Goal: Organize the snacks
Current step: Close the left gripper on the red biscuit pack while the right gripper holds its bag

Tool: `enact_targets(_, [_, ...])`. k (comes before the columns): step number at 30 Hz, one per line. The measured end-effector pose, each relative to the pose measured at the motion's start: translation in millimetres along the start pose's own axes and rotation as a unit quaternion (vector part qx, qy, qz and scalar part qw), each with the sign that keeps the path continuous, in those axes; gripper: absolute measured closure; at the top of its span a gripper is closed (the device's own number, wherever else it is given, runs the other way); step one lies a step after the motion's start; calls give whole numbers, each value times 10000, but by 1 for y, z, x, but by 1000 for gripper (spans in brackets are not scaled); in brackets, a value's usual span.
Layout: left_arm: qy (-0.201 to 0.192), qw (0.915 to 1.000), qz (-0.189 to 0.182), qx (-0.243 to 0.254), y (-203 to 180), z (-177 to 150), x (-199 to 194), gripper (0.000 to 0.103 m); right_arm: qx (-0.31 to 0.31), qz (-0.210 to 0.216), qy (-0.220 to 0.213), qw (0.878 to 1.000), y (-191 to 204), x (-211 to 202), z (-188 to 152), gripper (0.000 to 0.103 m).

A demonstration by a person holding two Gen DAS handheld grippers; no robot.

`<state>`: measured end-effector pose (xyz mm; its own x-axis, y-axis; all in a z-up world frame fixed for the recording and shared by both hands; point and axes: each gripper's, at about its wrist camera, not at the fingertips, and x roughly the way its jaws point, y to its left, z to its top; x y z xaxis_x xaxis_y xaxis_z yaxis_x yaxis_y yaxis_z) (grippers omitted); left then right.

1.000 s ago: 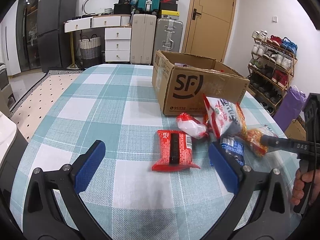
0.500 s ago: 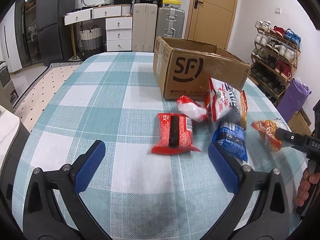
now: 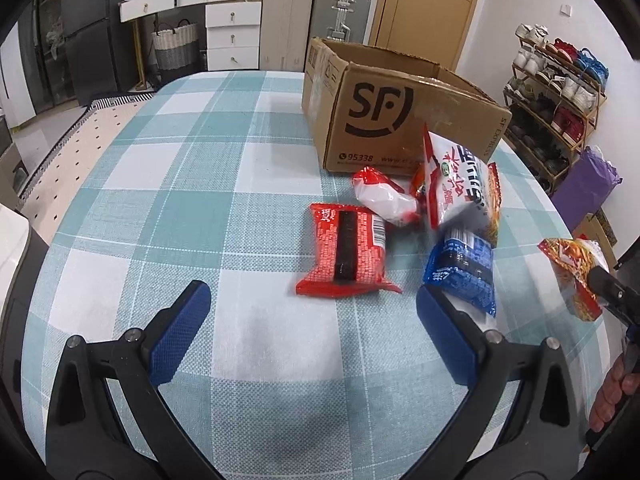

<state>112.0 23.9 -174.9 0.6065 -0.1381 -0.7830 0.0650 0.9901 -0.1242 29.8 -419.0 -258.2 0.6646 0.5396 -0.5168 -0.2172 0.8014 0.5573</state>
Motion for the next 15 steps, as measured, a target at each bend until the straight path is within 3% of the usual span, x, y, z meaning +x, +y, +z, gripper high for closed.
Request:
enact_targets(5, [269,9994,-225,-60,-3,6,17,0,20,63,9,10000,-2,-3,-5,57])
enact_targets(15, [336,9993,-175,79,-16,28,45,0,60,103,7,9999,-6,-4,-7,57])
